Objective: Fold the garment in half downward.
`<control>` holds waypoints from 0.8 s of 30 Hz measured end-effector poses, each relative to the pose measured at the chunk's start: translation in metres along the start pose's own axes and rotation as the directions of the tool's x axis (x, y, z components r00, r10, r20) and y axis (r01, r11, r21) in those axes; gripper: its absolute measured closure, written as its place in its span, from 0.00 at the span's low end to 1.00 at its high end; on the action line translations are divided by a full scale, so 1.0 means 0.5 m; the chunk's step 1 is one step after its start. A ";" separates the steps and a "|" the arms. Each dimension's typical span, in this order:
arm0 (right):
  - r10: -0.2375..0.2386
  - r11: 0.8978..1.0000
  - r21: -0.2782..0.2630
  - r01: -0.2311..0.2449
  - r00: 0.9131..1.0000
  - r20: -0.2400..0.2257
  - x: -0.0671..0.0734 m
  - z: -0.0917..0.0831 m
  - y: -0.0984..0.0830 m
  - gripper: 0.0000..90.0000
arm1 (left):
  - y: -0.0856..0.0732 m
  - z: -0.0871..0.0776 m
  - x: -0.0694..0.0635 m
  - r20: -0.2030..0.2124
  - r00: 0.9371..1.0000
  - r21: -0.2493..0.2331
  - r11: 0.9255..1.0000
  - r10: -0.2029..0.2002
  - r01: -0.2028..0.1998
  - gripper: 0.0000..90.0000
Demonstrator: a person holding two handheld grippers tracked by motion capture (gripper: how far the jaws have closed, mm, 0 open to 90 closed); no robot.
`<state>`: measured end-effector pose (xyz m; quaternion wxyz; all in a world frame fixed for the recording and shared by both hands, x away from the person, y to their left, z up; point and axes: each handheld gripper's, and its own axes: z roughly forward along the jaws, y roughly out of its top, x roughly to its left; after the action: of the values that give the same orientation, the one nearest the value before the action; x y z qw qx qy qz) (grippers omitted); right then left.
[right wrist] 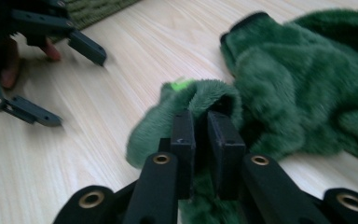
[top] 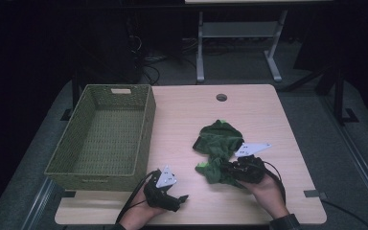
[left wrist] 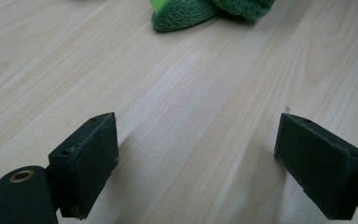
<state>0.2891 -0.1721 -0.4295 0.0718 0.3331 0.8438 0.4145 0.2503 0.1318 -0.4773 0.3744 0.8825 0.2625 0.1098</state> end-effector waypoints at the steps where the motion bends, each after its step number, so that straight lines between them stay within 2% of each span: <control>1: 0.002 1.000 0.006 -0.002 1.000 0.007 -0.003 -0.001 -0.002 0.88 | 0.000 0.000 0.000 0.000 1.000 0.000 1.000 0.001 -0.001 0.14; 7: 0.011 1.000 0.003 -0.012 0.999 0.051 -0.017 -0.021 -0.010 0.85 | 0.000 0.000 0.000 0.000 1.000 0.000 1.000 0.000 0.000 0.14; 13: -0.013 1.000 -0.010 0.014 0.994 0.104 -0.015 -0.041 -0.003 0.94 | 0.000 0.000 0.000 -0.001 1.000 -0.005 1.000 -0.002 0.002 0.14; 16: -0.013 0.999 -0.049 0.018 0.996 0.087 -0.010 -0.053 0.005 0.99 | 0.000 0.000 0.000 -0.002 1.000 -0.003 1.000 0.000 0.000 0.14; 19: -0.027 0.996 -0.078 0.032 0.998 0.060 0.007 -0.056 0.019 1.00 | 0.000 0.000 -0.001 -0.001 1.000 -0.003 1.000 -0.003 0.003 0.14; 24: -0.039 0.999 -0.036 0.041 0.998 0.053 0.008 -0.026 0.021 1.00 | 0.000 0.000 0.000 -0.002 1.000 -0.003 1.000 0.000 0.000 0.14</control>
<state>0.2859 -0.1735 -0.4125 0.1084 0.3254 0.8404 0.4197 0.2504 0.1317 -0.4774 0.3756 0.8818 0.2626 0.1111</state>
